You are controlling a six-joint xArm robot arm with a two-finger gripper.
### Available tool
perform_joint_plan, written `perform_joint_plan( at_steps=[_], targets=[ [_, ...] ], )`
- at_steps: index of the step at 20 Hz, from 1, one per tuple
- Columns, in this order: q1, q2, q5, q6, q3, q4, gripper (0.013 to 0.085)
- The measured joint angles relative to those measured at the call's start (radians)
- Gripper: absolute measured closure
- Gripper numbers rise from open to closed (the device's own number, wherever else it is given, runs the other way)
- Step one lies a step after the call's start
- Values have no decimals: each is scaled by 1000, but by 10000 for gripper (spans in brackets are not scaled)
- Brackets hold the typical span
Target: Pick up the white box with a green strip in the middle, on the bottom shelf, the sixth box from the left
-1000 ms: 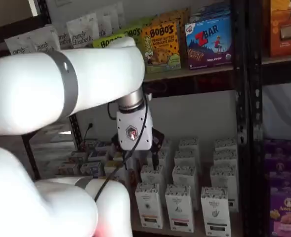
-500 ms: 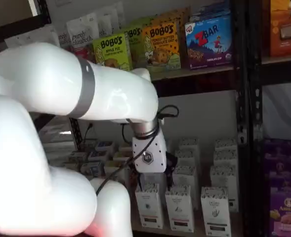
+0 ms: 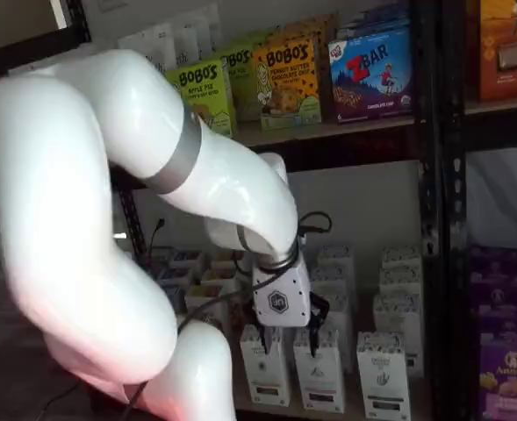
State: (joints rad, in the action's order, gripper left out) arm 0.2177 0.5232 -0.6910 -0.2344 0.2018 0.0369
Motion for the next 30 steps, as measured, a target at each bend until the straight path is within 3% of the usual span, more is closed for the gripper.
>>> perform_joint_plan(
  at_steps=[5, 7, 9, 14, 21, 24, 30],
  targets=[
    [-7, -188, 152, -30, 39, 37, 130],
    [-12, -250, 202, -20, 63, 28, 130],
    [-14, -318, 231, 8, 99, -2, 130],
    [-9, -457, 289, -15, 174, 15, 130],
    [40, -700, 394, 6, 302, -61, 130],
    [54, -779, 432, -36, 348, -33, 130],
    [94, -914, 474, -80, 459, -29, 130]
  ],
)
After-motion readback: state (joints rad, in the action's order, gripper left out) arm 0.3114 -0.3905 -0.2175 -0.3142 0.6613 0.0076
